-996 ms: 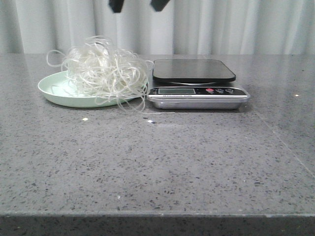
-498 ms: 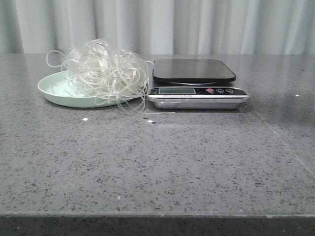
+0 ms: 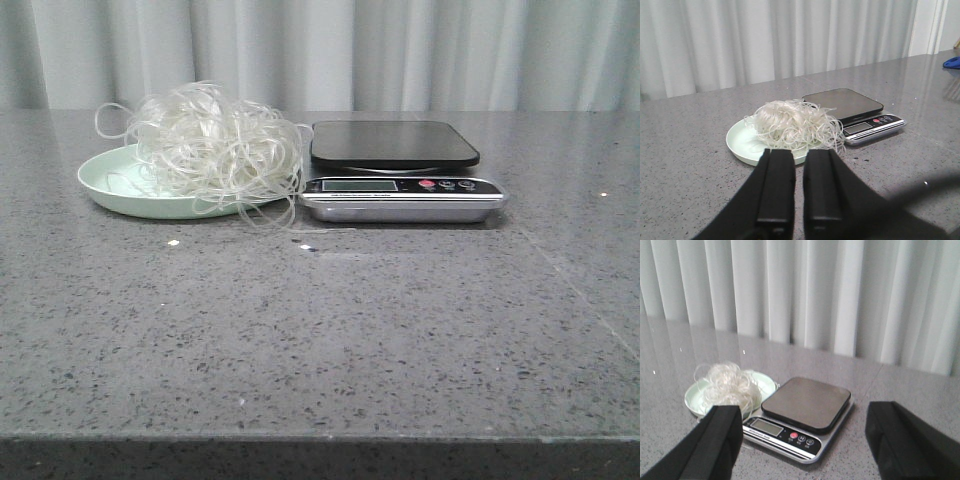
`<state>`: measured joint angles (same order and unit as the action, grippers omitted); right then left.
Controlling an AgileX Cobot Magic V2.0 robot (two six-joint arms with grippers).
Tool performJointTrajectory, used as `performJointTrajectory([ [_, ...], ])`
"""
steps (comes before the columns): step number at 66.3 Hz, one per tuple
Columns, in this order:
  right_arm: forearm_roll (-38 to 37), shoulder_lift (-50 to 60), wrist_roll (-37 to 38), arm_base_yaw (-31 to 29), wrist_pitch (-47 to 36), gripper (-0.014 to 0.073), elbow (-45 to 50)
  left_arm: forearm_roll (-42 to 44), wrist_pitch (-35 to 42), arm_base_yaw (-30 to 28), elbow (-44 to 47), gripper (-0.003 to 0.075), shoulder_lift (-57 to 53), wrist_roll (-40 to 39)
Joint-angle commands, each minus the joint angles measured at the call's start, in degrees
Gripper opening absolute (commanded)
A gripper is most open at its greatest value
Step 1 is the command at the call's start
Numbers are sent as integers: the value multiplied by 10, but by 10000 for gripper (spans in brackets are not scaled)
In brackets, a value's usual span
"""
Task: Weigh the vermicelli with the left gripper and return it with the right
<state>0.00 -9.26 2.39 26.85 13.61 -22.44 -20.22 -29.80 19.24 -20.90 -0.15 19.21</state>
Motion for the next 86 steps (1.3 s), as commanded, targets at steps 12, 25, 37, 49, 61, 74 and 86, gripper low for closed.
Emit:
performJointTrajectory([
  [12, -11, 50, -4, -3, -28, 423, 20, -12, 44, -2, -14, 165, 6, 1],
  [25, -10, 50, -4, -3, -26, 190, 20, -12, 44, -2, -14, 165, 6, 1],
  [37, -10, 50, -4, -3, -26, 188, 20, -12, 44, -2, -14, 165, 6, 1],
  [49, -10, 50, -4, -3, -26, 188, 20, -12, 44, -2, -14, 165, 6, 1],
  [61, -10, 50, -4, -3, -26, 188, 20, -12, 44, -2, -14, 165, 6, 1],
  [74, -10, 50, -4, -3, -26, 188, 20, 34, 53, -11, 0, 165, 6, 1],
  [86, -10, 50, -4, -3, -26, 188, 20, 76, 116, -78, 51, 165, 4, -15],
])
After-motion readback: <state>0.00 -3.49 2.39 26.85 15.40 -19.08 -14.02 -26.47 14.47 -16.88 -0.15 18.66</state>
